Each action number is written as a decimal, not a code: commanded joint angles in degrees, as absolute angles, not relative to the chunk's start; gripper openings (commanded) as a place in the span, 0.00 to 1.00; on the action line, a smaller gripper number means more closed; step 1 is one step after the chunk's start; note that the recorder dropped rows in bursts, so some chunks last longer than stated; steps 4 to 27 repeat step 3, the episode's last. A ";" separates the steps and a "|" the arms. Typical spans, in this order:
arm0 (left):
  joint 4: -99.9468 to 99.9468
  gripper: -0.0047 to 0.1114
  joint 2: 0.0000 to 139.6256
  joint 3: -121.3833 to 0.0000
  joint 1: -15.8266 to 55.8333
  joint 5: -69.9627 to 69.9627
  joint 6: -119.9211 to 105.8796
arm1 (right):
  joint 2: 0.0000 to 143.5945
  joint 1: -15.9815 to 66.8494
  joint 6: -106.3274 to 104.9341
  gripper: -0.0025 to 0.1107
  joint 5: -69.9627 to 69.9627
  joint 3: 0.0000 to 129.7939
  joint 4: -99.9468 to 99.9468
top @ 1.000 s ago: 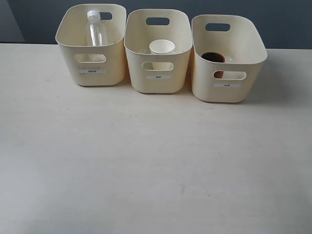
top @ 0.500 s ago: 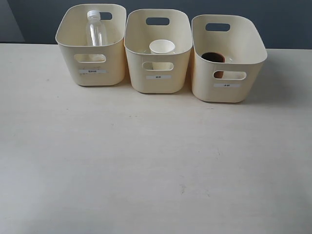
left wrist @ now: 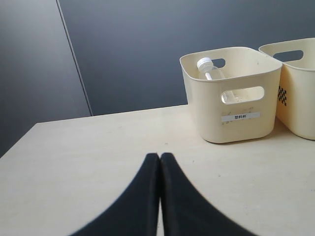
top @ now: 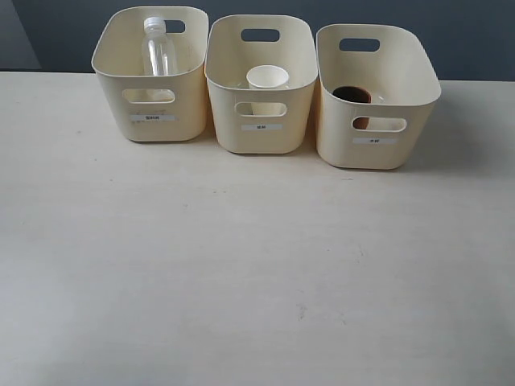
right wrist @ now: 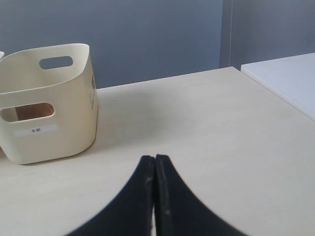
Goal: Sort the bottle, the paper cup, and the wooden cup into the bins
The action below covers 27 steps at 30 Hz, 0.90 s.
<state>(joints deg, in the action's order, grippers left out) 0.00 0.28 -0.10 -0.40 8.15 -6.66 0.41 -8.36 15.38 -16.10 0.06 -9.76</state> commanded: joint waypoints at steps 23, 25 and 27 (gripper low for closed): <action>0.00 0.04 0.00 0.00 -0.43 7.84 -6.58 | 0.00 -8.53 15.39 0.02 -16.16 0.00 -10.07; 0.00 0.04 0.00 0.00 -0.43 7.84 -6.58 | 0.00 -8.53 15.39 0.02 -16.16 0.00 -10.07; 0.00 0.04 0.00 0.00 -0.43 7.84 -6.58 | 0.00 -8.53 15.39 0.02 -16.16 0.00 -10.07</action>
